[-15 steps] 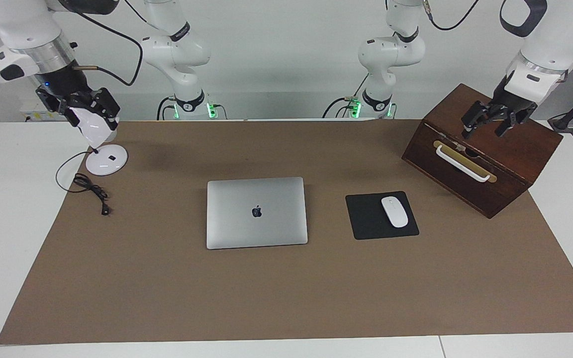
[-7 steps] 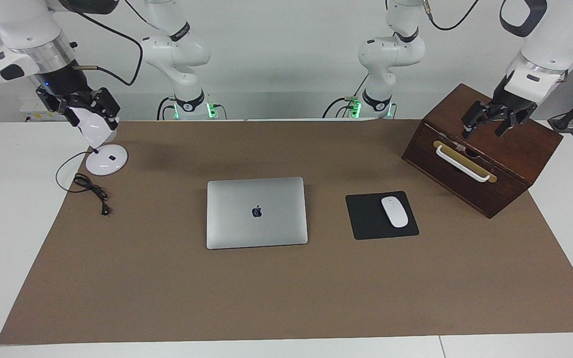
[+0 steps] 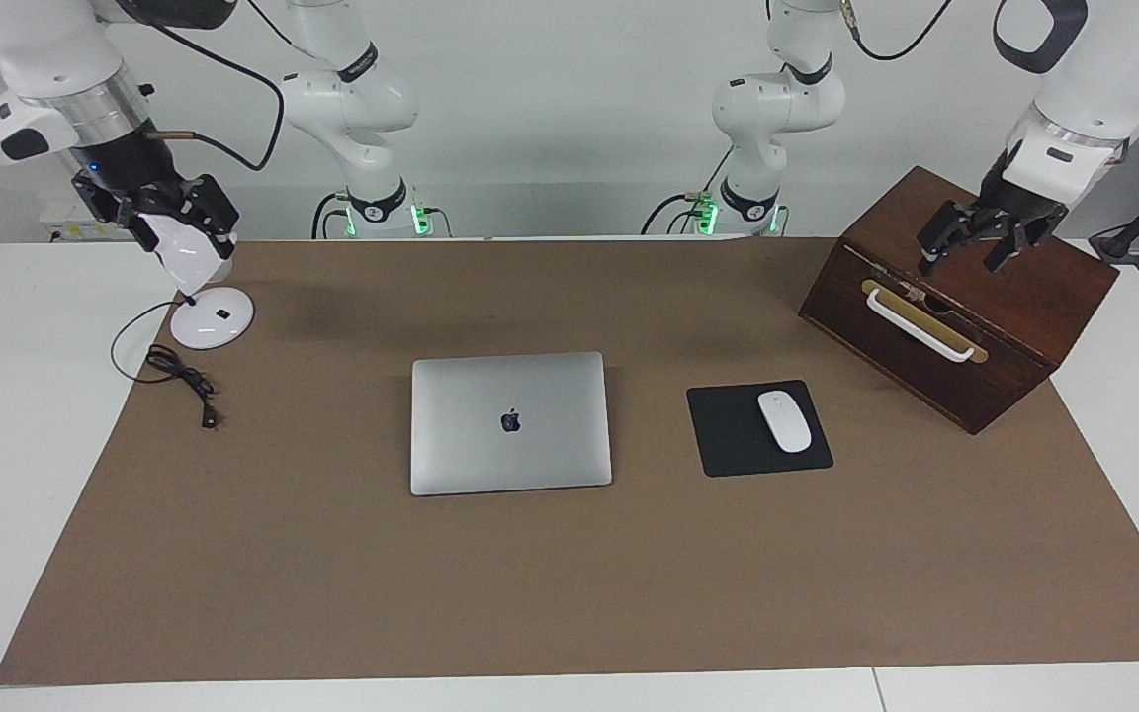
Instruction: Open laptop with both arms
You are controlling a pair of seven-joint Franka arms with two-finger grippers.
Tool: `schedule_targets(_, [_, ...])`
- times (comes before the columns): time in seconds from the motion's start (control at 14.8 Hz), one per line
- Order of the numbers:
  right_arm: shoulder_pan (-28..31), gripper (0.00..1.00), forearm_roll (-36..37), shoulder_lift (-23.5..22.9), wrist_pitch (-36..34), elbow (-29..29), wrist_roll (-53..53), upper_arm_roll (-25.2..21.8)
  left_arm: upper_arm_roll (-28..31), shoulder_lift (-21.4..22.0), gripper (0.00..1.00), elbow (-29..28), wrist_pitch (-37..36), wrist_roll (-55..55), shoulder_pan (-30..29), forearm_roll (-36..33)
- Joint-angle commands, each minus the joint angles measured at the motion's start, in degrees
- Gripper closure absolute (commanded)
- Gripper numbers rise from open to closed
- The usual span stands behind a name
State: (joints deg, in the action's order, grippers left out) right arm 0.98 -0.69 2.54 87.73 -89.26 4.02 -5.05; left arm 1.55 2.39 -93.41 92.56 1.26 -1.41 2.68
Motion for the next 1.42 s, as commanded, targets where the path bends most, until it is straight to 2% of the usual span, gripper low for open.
schedule_targets(0.0, [0.77, 0.0, -0.02, 1.42, 0.68, -1.79, 0.11, 0.48, -0.58, 0.42, 0.0, 0.24, -0.54, -0.12, -0.79, -0.75])
schedule_targets(0.2, [0.69, 0.0, -0.02, 1.42, 0.86, -1.79, 0.11, 0.48, -0.58, 0.42, 0.0, 0.24, -0.37, -0.12, -0.79, -0.75])
schedule_targets(0.27, [0.69, 0.0, -0.02, 1.51, 0.86, -1.79, 0.11, 0.48, -0.58, 0.42, 0.25, 0.24, -0.28, -0.55, -0.79, -0.75])
schedule_targets(0.34, [0.69, 0.0, -0.02, 1.42, 0.77, -1.79, 0.11, 0.48, -0.58, 0.42, 0.65, 0.24, -0.36, -0.56, -0.79, -0.75])
schedule_targets(0.41, [0.77, 0.0, -0.02, 1.42, 0.86, -1.79, 0.02, 0.48, -0.58, 0.42, 0.95, 0.24, -0.45, -0.56, -0.79, -0.75])
schedule_targets(0.47, [0.77, 0.0, 0.07, 1.42, 0.86, -1.79, 0.02, 0.48, -0.58, 0.42, 1.0, 0.24, -0.37, -0.73, -0.79, -0.49])
schedule_targets(1.02, [0.77, 0.0, 0.42, 1.42, 0.86, -1.79, 0.02, 0.48, -0.67, 0.6, 1.0, -0.81, 1.3, -3.19, -0.17, -0.22])
schedule_targets(1.35, [0.77, 0.0, 0.51, 1.42, 0.86, -1.79, 0.02, 0.48, -1.28, 4.1, 1.0, -9.84, 9.99, -2.75, 1.93, 0.04])
